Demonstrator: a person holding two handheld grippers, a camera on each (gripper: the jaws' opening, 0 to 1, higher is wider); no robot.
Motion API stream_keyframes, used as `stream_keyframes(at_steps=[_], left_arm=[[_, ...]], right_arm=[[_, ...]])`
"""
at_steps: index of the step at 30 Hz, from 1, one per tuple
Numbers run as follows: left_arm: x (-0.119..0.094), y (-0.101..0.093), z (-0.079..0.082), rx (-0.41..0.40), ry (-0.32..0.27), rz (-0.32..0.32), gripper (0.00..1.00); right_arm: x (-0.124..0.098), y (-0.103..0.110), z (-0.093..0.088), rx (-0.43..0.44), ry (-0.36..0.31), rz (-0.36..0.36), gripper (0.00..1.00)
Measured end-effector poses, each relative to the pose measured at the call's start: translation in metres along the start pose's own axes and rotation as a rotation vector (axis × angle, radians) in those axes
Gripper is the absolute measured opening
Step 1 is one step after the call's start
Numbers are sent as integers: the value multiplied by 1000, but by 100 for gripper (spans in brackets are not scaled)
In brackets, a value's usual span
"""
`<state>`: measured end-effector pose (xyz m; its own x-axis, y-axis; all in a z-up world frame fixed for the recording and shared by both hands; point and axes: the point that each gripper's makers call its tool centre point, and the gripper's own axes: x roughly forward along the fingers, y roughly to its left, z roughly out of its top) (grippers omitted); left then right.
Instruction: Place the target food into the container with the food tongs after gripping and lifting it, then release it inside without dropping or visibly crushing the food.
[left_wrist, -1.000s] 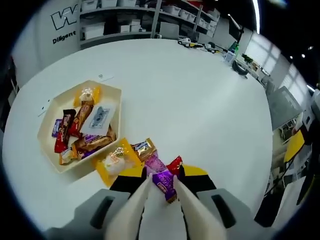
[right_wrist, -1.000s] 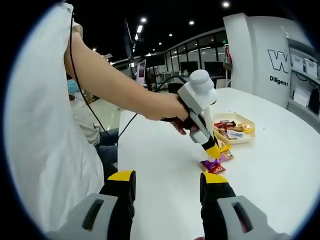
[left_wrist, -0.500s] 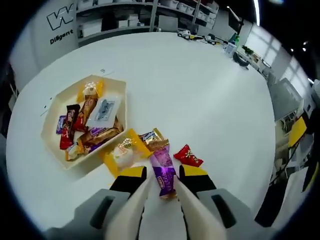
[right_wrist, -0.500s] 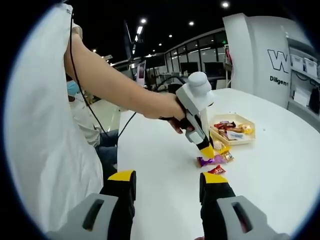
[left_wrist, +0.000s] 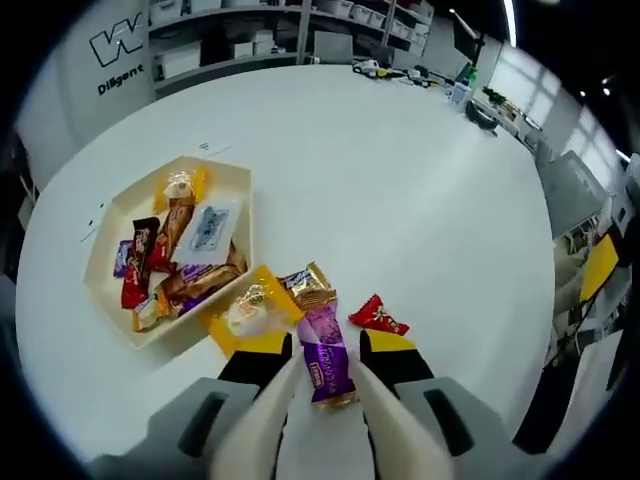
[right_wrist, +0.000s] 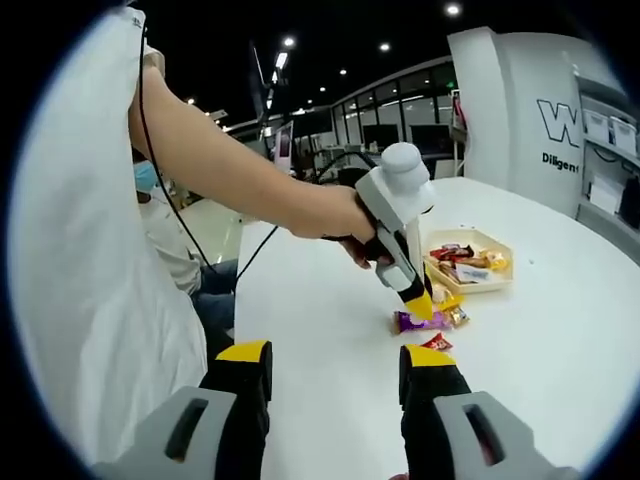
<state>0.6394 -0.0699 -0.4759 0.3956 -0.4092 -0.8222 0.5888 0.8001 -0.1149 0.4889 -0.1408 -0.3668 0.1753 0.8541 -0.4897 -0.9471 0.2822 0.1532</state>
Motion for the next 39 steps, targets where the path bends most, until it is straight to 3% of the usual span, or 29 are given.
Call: stream_keyframes(at_steps=[9,26,31,39], left_arm=[[1,-3,-3,-27,17,-17,22],[-8,-5,-16,40,24,-92,15],[-20,0,-8,31,-6,-106,15],[-42,10,20,24,-76,-116,15]], right_arm=[[-3,-1,-2,4,3,-5,48],[0,0,0,-2,-4,4,47],[2,0,2,-5,-3,8,47],[3,-1,5,-9,-8,9,47]])
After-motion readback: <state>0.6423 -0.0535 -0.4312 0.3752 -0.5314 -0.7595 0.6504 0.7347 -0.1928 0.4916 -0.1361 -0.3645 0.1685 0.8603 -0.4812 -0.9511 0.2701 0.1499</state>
